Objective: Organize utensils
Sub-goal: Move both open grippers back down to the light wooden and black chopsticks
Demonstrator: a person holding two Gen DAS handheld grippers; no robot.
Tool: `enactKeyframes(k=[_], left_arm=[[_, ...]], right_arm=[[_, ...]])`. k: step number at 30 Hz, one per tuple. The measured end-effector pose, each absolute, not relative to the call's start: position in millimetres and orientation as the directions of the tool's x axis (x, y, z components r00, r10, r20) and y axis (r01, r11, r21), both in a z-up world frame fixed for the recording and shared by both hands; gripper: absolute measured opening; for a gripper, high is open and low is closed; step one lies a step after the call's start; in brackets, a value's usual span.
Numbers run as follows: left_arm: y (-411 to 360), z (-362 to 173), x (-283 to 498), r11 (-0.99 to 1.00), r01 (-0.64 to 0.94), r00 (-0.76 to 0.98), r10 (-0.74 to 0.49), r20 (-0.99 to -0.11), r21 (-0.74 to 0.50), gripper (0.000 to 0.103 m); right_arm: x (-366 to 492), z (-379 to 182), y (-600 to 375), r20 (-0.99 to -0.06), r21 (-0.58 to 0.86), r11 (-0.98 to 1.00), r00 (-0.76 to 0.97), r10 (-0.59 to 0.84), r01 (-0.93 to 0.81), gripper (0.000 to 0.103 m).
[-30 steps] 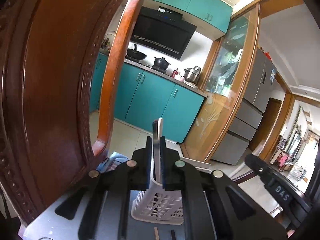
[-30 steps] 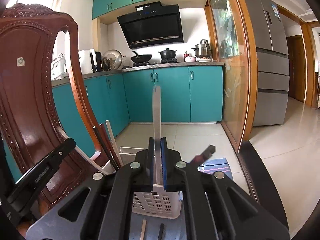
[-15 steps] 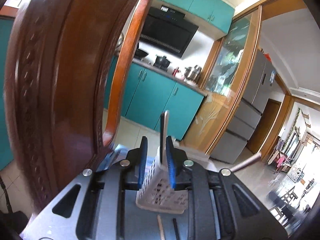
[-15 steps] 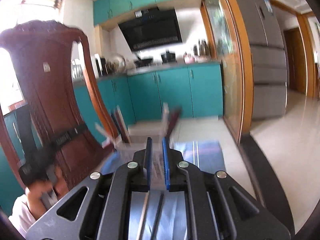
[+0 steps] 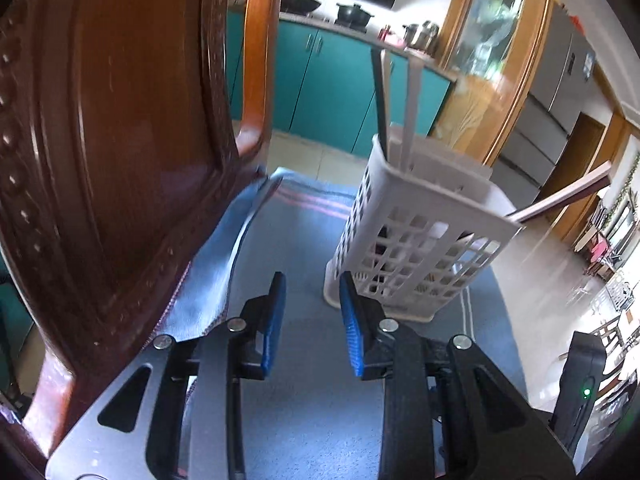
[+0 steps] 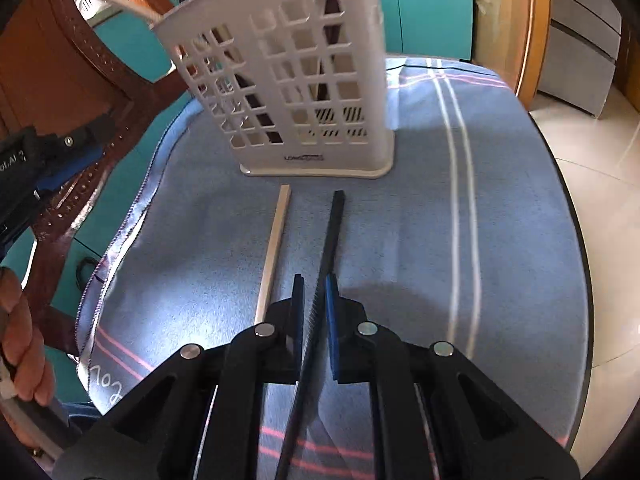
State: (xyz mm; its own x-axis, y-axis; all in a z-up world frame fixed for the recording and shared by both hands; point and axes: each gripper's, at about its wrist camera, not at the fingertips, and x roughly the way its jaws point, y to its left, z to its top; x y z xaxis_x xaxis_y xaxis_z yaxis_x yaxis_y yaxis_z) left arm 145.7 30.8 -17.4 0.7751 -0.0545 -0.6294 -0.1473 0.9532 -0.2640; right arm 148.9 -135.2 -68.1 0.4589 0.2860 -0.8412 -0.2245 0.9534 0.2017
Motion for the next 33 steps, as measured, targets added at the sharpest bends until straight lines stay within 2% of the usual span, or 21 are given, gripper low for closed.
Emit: enactKeyframes(k=[4,7,12,16,22,28,31,32,33], left_arm=[[26.4,-20.4,147.7,0.955,-0.143,0.77,-0.059,-0.636,-0.261,0.029],[22.1,-21.0,149.9,0.957,-0.135,0.767,-0.061,-0.639,-0.255,0.031],[11.4,-29.8,149.2,0.964,-0.115,0.752,-0.073,-0.655,-0.239,0.033],[-5.9,-43.8,158.3,0.968,-0.076,0.713,-0.115,-0.692,-0.239,0.039],[-31.5,-79.8,171.7,0.955,-0.033,0.609,-0.216,-0.763,-0.296,0.046],[-49.0,-100.2,178.1,0.957,-0.034,0.578,-0.217,-0.787,-0.288,0.052],[-54.8,-101.5,177.3,0.967,-0.022,0.587,-0.194,-0.786,-0.255,0.052],[-55.4,-101.5,176.6,0.968,-0.017,0.588,-0.191,-0.786,-0.248,0.049],[-57.7,-102.0,175.8,0.975,-0.009,0.588,-0.173,-0.79,-0.221,0.042]], right_arm=[[152.5,-78.9,-134.5,-0.855,0.178,0.964,0.453,0.252,-0.199,0.017],[151.4,-78.3,-138.2,-0.852,0.175,0.967,0.463,0.244,-0.186,0.009],[145.5,-76.3,-156.7,-0.853,0.177,0.975,0.474,0.22,-0.135,0.008],[145.0,-74.1,-176.0,-0.848,0.206,0.975,0.482,0.221,-0.085,0.009],[147.7,-69.7,-196.4,-0.835,0.225,0.974,0.509,0.211,-0.034,0.015],[149.4,-67.7,-207.7,-0.83,0.231,0.973,0.519,0.203,-0.012,0.021],[149.4,-66.8,-206.8,-0.828,0.235,0.972,0.521,0.208,-0.014,0.025],[149.5,-65.8,-206.5,-0.827,0.236,0.972,0.521,0.21,-0.017,0.026],[150.9,-64.9,-206.0,-0.826,0.235,0.972,0.523,0.211,-0.021,0.028]])
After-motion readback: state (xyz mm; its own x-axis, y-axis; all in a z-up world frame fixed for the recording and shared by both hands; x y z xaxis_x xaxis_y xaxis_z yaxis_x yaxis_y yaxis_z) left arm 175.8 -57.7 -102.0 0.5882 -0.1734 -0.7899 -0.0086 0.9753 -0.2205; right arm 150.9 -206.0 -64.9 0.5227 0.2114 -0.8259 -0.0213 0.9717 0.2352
